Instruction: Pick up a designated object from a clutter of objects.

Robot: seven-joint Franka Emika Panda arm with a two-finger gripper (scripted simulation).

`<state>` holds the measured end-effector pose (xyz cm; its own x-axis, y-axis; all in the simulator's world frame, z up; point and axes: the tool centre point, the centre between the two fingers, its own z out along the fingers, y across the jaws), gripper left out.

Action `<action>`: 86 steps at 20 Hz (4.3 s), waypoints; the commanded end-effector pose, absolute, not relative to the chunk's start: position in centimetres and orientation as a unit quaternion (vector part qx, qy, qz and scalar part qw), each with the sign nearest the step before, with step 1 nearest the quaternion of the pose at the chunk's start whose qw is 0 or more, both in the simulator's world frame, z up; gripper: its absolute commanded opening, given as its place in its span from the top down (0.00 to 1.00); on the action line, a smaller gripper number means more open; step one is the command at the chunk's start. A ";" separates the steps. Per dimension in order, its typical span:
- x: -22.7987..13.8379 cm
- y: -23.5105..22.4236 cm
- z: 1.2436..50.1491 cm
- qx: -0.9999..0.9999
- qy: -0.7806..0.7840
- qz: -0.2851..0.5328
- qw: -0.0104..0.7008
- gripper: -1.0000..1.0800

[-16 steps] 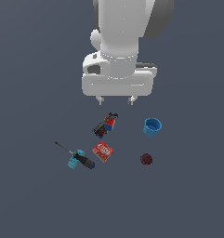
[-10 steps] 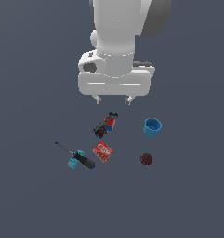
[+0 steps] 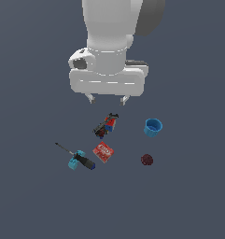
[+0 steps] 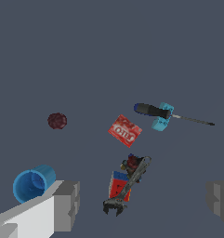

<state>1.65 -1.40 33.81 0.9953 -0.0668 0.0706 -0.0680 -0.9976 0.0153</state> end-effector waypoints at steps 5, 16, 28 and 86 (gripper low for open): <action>1.5 -1.8 31.5 0.998 -0.053 0.032 0.006 0.04; -0.3 -3.5 22.1 0.991 -0.135 0.019 -0.001 0.04; -5.0 -5.4 12.1 0.972 -0.236 0.004 -0.001 0.04; -4.4 -7.8 10.4 0.965 -0.262 0.001 0.000 1.00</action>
<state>-4.83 -7.47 9.38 0.8631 -0.5050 0.0000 -0.5050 -0.8631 -0.0005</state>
